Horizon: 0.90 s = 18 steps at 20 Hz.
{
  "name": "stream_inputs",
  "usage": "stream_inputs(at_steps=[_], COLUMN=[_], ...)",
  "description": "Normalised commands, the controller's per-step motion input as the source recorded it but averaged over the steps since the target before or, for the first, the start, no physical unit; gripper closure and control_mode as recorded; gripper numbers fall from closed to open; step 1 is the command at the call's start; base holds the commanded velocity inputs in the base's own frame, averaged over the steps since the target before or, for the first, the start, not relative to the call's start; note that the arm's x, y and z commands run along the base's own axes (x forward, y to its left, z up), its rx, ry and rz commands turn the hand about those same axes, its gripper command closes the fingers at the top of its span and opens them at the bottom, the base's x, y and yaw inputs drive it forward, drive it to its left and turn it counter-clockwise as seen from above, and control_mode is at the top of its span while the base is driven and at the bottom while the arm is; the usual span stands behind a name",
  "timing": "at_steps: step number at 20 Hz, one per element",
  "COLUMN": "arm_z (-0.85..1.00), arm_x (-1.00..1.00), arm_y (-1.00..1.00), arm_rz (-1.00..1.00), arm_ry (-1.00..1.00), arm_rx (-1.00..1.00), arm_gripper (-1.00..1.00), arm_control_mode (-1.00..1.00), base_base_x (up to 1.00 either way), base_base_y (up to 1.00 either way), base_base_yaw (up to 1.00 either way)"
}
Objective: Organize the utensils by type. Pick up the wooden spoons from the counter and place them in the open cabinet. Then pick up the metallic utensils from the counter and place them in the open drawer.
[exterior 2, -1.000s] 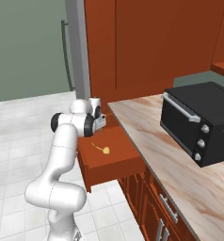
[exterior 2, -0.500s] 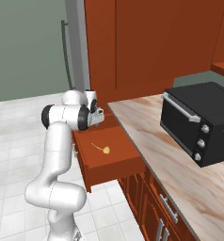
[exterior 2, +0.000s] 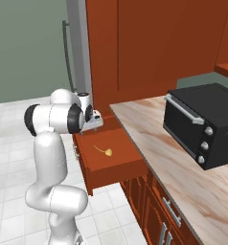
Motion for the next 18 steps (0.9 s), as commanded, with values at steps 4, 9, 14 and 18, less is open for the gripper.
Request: stream_inputs(at_steps=[4,9,14,18], arm_z=[0.24,0.32,0.54,0.62], arm_x=[-0.73,-0.62,-0.24,-0.3], arm_y=[0.08,0.11,0.1,0.09], arm_rz=[-0.34,-0.31,-0.17,-0.03], arm_ry=[-0.12,-0.17,-0.21,-0.11], arm_rx=[0.0,0.0,0.0,0.0], arm_gripper=[-1.0,-1.0,-1.0,-1.0], arm_control_mode=[-1.0,-1.0,-1.0,-1.0], base_base_x=[0.0,0.0,0.0,0.0], base_base_y=[0.0,0.0,0.0,0.0], base_base_yaw=[0.0,0.0,0.0,0.0])
